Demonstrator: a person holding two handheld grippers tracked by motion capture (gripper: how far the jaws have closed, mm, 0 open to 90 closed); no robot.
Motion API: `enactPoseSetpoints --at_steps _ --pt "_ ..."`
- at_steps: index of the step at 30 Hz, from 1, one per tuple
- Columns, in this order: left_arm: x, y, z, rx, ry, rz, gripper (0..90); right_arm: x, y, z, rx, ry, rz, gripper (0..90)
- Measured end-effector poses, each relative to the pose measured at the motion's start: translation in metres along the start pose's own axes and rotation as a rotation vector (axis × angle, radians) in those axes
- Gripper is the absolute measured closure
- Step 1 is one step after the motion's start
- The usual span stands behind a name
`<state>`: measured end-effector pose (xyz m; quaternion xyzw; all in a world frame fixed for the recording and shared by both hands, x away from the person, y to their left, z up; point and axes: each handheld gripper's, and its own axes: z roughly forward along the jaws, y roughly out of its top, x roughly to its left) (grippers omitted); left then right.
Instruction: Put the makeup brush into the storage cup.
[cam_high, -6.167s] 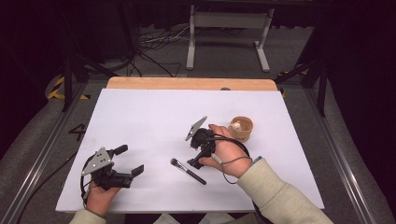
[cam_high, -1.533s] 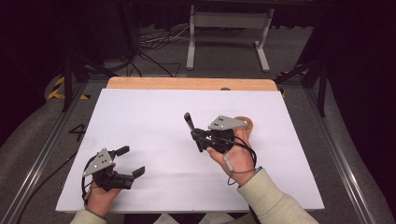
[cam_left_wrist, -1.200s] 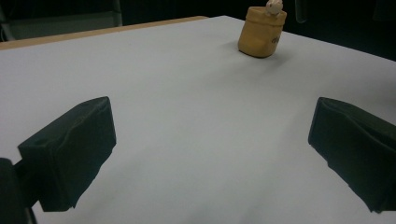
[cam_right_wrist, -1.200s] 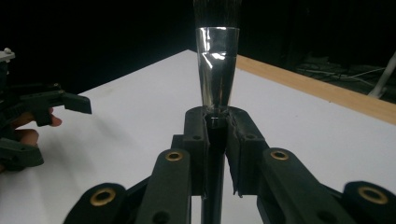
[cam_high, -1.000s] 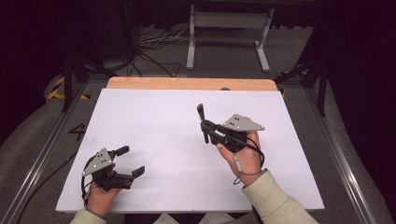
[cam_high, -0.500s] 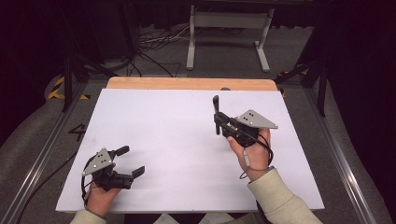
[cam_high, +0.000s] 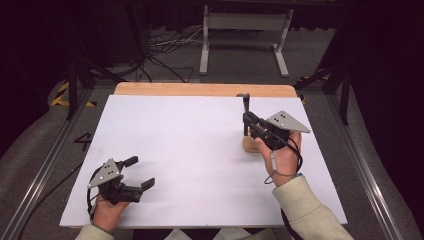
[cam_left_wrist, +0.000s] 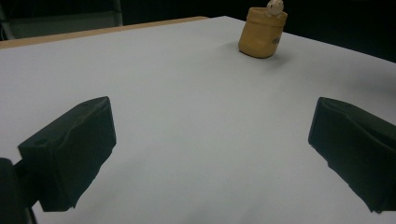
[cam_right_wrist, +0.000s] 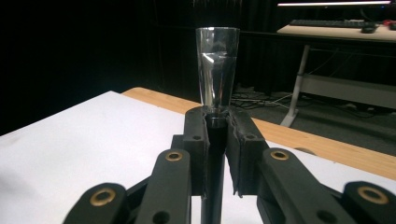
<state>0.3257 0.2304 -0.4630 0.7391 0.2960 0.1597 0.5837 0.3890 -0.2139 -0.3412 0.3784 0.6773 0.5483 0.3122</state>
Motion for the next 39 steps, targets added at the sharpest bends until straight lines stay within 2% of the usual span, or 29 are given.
enactPoseSetpoints --at_steps 6,11,23,30,39 --pt "0.0 0.0 0.0 0.0 0.0 0.0 1.4 -0.009 0.001 -0.001 -0.01 -0.037 -0.002 79.5" --pt "0.0 0.0 0.0 0.002 0.002 -0.003 1.4 -0.017 0.0 0.0 -0.013 -0.06 0.021 79.5" --pt "0.0 0.0 0.0 0.001 0.002 -0.004 1.4 -0.031 -0.003 0.001 -0.017 -0.127 0.024 79.5" --pt "0.0 0.0 0.0 0.003 0.004 -0.004 1.4 -0.038 -0.006 0.0 -0.003 -0.174 -0.001 79.4" --pt "0.0 0.0 0.0 0.005 0.002 0.001 1.4 -0.043 -0.013 0.002 0.007 -0.2 -0.026 79.4"
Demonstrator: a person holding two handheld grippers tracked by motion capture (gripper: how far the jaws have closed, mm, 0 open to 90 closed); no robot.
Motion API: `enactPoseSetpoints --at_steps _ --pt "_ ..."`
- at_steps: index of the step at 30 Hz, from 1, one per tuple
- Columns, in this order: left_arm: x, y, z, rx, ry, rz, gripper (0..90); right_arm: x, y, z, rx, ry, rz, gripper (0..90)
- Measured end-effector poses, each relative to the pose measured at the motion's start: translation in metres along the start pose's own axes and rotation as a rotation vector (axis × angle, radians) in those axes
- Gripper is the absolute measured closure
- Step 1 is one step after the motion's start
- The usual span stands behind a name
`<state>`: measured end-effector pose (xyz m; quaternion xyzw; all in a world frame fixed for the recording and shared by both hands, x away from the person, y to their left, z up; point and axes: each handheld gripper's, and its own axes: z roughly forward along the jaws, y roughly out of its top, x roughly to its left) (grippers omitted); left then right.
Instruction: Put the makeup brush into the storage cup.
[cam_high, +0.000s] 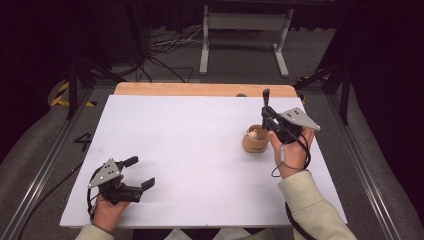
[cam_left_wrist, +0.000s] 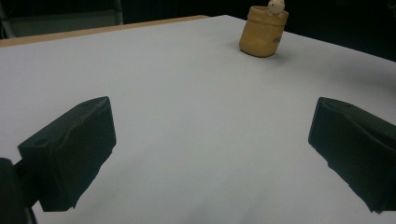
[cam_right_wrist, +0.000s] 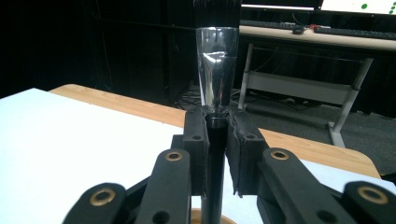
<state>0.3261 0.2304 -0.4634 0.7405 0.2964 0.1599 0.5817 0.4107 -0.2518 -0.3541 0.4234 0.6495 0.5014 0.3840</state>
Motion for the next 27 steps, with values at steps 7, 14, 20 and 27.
enactPoseSetpoints --at_steps 7,14,20,27 --pt "0.0 0.0 0.0 0.001 0.0 0.001 1.4 -0.004 -0.011 0.003 0.032 0.005 0.029 79.4" --pt "-0.001 0.0 0.0 0.001 -0.001 -0.004 1.4 -0.008 -0.02 0.005 0.057 0.004 0.047 79.4" --pt "-0.001 0.0 0.001 0.0 0.001 -0.003 1.4 -0.01 -0.027 0.005 0.069 0.004 0.053 79.4" --pt "-0.001 0.0 0.001 0.004 -0.002 -0.004 1.4 -0.008 -0.034 0.007 0.075 0.014 0.049 79.4"
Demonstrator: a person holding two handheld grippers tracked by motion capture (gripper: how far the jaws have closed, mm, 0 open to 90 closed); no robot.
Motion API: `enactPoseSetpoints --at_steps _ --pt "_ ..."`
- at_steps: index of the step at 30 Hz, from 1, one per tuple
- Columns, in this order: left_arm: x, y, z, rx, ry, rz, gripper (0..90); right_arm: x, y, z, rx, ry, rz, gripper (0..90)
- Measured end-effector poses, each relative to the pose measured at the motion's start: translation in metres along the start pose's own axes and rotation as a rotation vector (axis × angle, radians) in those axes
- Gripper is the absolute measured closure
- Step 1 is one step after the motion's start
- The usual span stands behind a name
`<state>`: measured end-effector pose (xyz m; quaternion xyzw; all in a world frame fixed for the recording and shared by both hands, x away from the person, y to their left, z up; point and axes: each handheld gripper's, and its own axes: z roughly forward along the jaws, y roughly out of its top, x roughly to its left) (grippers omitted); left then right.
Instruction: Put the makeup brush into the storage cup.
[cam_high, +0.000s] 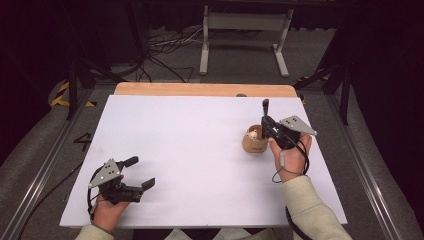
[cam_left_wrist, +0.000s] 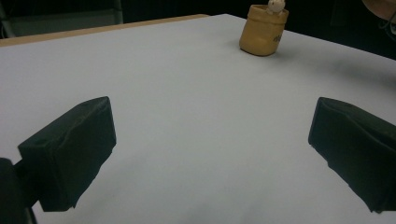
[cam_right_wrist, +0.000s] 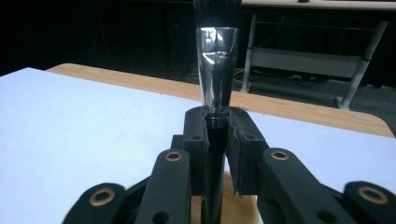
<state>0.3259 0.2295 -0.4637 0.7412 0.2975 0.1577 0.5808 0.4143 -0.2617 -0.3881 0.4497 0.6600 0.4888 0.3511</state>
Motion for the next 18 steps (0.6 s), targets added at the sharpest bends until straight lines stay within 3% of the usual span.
enactPoseSetpoints --at_steps 15,18 --pt "0.0 0.0 0.0 0.001 0.003 0.001 1.4 0.0 -0.012 0.003 0.033 0.007 0.004 79.1" --pt "0.0 0.0 0.0 -0.002 0.005 0.0 1.4 0.0 -0.013 0.004 0.038 0.009 0.015 75.6"
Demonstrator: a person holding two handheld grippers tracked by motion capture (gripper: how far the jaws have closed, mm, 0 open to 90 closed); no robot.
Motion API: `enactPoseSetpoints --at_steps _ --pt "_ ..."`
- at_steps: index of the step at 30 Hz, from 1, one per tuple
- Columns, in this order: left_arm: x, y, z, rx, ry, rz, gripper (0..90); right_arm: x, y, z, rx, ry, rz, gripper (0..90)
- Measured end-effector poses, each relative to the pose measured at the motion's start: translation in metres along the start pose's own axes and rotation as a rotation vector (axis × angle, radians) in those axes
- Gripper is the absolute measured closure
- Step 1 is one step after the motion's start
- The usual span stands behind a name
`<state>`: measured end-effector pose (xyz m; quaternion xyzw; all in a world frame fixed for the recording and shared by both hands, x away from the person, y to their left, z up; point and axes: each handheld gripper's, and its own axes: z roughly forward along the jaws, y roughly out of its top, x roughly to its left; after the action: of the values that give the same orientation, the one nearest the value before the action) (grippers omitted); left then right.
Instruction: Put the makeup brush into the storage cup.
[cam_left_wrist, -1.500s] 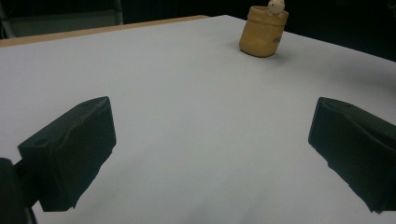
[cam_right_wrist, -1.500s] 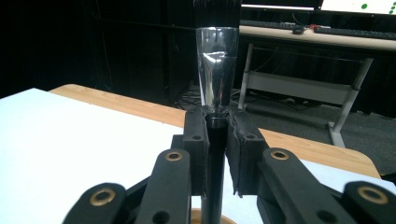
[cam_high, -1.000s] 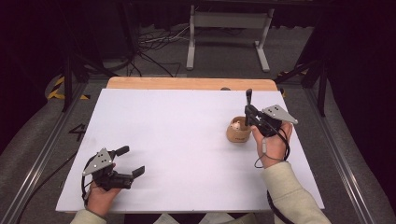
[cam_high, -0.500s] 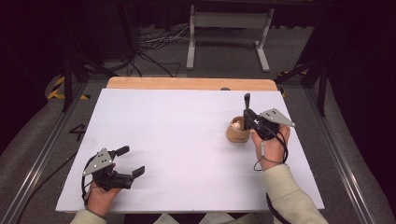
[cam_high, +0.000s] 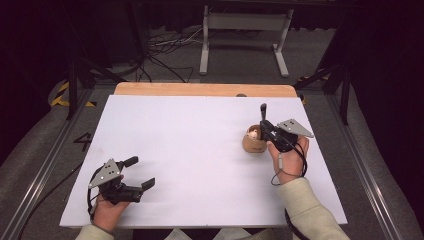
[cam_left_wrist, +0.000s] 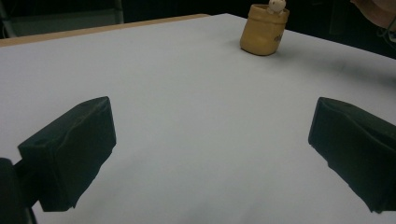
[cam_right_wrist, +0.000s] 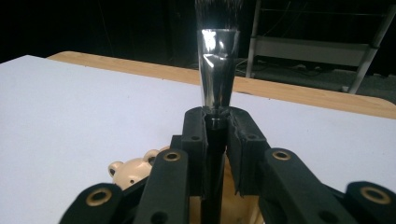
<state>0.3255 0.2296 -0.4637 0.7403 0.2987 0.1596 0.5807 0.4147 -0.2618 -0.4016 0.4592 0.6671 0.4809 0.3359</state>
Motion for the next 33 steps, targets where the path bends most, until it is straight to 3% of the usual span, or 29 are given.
enactPoseSetpoints --at_steps 11,17,18,20,23,28,33 --pt "0.0 0.0 -0.001 -0.008 0.002 -0.005 1.3 -0.003 0.001 -0.005 -0.033 0.013 0.001 51.4" --pt "0.001 0.001 -0.002 -0.014 -0.002 -0.008 1.2 -0.005 0.006 -0.013 -0.021 0.066 -0.019 39.5" --pt "0.001 0.001 -0.002 -0.014 -0.006 -0.008 1.1 -0.005 0.007 -0.017 -0.031 0.075 -0.046 33.7" --pt "0.001 0.002 -0.003 -0.02 -0.008 -0.012 1.1 -0.005 0.009 -0.022 -0.036 0.08 -0.062 31.9" --pt "0.001 0.003 -0.004 -0.023 -0.011 -0.012 1.0 -0.005 0.009 -0.026 -0.034 0.109 -0.044 29.0" --pt "0.0 0.006 -0.006 -0.035 -0.021 -0.017 0.8 -0.001 0.008 -0.044 -0.06 0.172 -0.071 14.2" --pt "-0.001 0.007 -0.006 -0.038 -0.033 -0.021 0.7 -0.002 0.006 -0.055 -0.092 0.241 -0.065 10.4"
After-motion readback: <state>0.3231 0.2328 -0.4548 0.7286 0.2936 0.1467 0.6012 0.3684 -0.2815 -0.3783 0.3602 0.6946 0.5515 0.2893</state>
